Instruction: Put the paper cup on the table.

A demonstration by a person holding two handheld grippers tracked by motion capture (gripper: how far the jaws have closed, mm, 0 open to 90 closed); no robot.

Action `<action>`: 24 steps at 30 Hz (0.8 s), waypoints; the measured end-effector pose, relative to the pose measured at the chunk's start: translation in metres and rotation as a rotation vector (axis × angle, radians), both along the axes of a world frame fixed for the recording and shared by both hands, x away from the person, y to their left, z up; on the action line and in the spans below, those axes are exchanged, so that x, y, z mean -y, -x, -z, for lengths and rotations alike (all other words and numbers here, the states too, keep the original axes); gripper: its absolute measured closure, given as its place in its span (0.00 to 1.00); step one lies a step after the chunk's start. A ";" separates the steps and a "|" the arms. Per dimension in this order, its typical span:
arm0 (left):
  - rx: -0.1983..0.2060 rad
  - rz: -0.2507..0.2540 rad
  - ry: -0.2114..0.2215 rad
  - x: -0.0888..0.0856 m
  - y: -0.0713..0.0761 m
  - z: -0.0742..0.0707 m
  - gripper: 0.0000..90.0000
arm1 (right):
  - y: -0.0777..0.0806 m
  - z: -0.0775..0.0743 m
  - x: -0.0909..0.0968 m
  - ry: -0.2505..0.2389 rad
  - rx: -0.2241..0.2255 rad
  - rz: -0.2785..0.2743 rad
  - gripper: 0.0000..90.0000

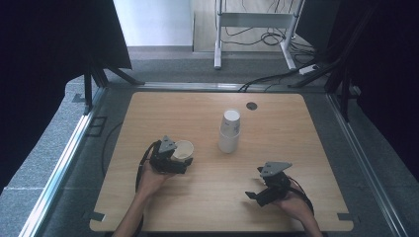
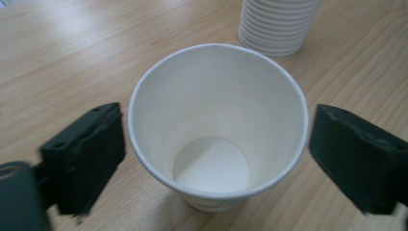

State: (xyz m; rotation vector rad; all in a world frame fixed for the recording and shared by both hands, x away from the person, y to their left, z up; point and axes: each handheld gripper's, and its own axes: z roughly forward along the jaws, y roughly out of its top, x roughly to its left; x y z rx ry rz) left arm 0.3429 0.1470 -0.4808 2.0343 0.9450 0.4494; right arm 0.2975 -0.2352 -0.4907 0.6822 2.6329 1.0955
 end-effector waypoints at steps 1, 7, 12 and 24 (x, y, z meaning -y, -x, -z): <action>-0.005 -0.004 0.005 -0.001 0.000 -0.001 0.01 | 0.000 0.000 0.000 0.000 0.000 0.000 0.00; -0.011 0.007 0.013 -0.004 0.008 -0.013 0.00 | 0.000 -0.003 0.000 -0.006 0.006 0.002 0.00; -0.004 0.011 -0.008 -0.007 0.021 -0.024 0.00 | 0.001 -0.007 0.002 -0.014 0.008 0.009 0.00; -0.028 0.038 -0.089 -0.004 0.050 -0.020 0.00 | 0.005 -0.013 0.012 -0.033 0.027 0.041 0.00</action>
